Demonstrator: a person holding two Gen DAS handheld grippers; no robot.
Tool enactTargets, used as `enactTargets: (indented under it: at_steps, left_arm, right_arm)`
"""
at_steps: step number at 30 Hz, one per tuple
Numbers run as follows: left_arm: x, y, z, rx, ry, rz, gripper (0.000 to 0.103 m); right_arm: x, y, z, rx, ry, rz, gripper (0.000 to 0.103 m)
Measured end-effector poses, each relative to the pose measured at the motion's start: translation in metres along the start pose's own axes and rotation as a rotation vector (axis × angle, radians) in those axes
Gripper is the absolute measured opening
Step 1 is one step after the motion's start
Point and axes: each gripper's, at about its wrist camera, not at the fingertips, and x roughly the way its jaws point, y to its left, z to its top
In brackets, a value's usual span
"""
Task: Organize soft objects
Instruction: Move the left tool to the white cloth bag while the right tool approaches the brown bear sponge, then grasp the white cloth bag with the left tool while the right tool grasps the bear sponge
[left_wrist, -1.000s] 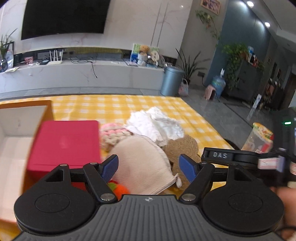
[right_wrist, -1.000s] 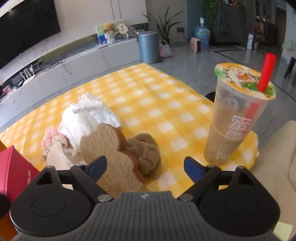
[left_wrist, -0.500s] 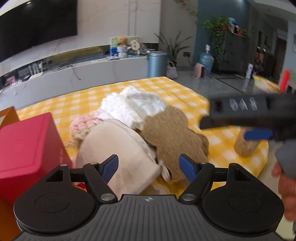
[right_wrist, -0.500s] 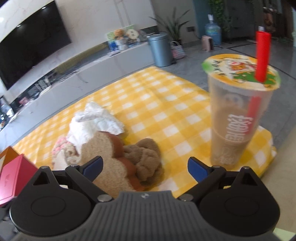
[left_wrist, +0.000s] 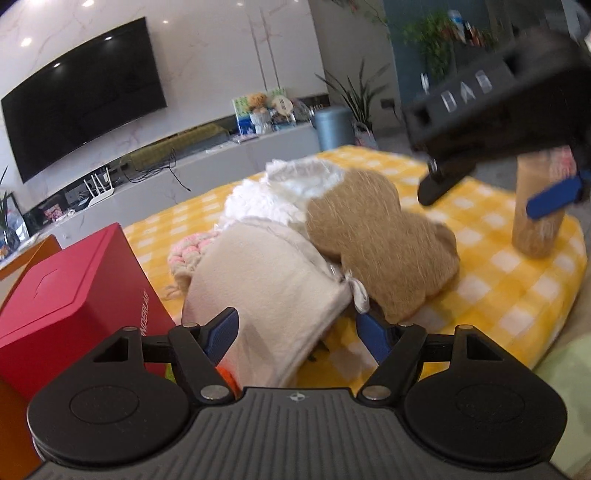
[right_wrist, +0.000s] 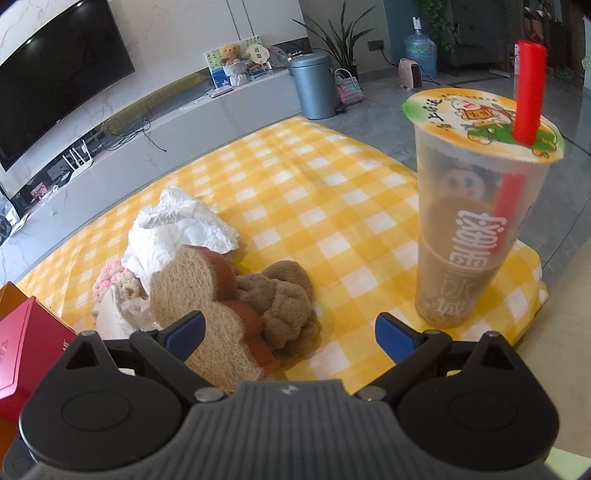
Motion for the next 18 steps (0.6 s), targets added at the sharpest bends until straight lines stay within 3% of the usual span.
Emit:
enactTargets:
  at_steps: [13, 15, 18]
  left_arm:
    - [0.014, 0.011, -0.001, -0.051, 0.008, 0.062, 0.084]
    - [0.009, 0.013, -0.002, -0.081, -0.019, 0.095, 0.079]
    - [-0.004, 0.02, -0.001, -0.114, -0.073, 0.083, 0.05]
  right_arm:
    - [0.0, 0.014, -0.001, -0.058, -0.007, 0.003, 0.097]
    - [0.002, 0.017, 0.0, -0.065, -0.004, 0.015, 0.097]
    - [0.007, 0.022, 0.004, -0.077, 0.009, 0.02, 0.097]
